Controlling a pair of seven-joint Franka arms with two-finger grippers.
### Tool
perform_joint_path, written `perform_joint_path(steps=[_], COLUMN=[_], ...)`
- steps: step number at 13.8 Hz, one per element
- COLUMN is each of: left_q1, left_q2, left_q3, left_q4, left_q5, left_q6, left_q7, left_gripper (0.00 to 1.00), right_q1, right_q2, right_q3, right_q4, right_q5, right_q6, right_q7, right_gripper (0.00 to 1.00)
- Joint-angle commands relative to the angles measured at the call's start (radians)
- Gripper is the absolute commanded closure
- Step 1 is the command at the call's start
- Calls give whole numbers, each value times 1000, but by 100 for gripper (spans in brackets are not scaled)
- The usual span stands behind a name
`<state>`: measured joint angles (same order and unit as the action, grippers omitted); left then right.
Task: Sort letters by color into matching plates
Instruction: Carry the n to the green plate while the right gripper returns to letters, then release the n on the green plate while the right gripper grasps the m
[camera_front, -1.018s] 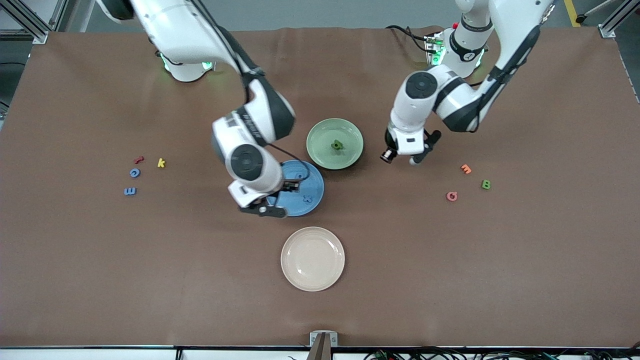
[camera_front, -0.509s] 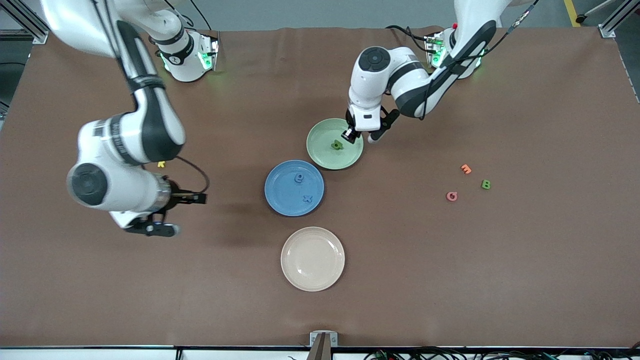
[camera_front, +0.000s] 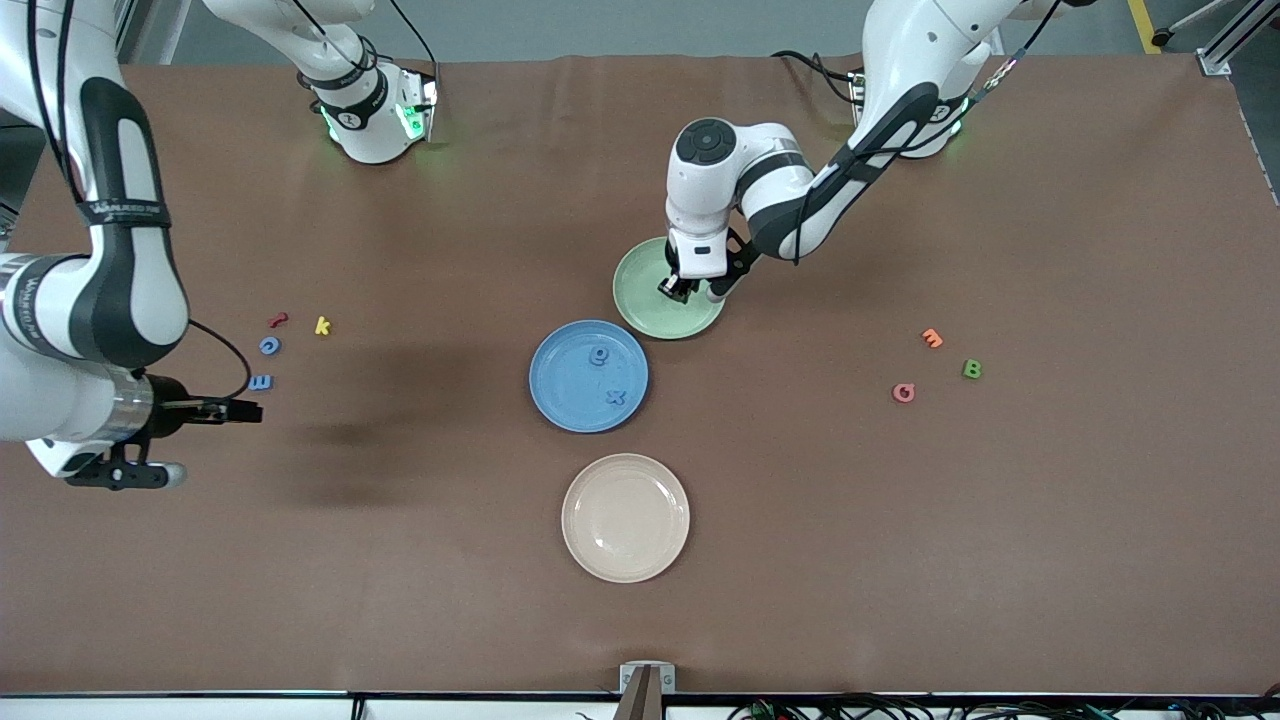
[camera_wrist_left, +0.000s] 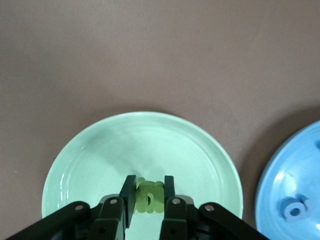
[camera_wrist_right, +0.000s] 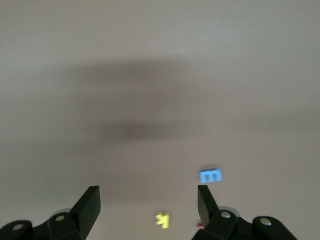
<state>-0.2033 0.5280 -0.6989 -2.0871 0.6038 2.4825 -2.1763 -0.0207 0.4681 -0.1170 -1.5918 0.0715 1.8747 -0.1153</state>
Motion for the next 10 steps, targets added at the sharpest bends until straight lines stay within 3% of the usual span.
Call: perform_joint_path(steps=[1, 4, 8, 10], left_q1=[-24, -34, -41, -41], left_q2=[46, 49, 66, 67], left_q3=[9, 9, 10, 10], left_q4=[42, 50, 48, 47], left_q5=[30, 28, 28, 28], left_q6=[-16, -16, -16, -16], left_q7=[-30, -33, -33, -33], left_gripper=[99, 96, 85, 79], right_q1=[-34, -80, -116, -130], right_q2=[-37, -57, -71, -69], right_q3=[23, 23, 23, 23], right_q4=[-159, -281, -456, -500], right_q5=[-53, -56, -56, -56], right_q6=[145, 280, 504, 547], right_q7=[-12, -108, -199, -216], right_gripper=[10, 5, 1, 1])
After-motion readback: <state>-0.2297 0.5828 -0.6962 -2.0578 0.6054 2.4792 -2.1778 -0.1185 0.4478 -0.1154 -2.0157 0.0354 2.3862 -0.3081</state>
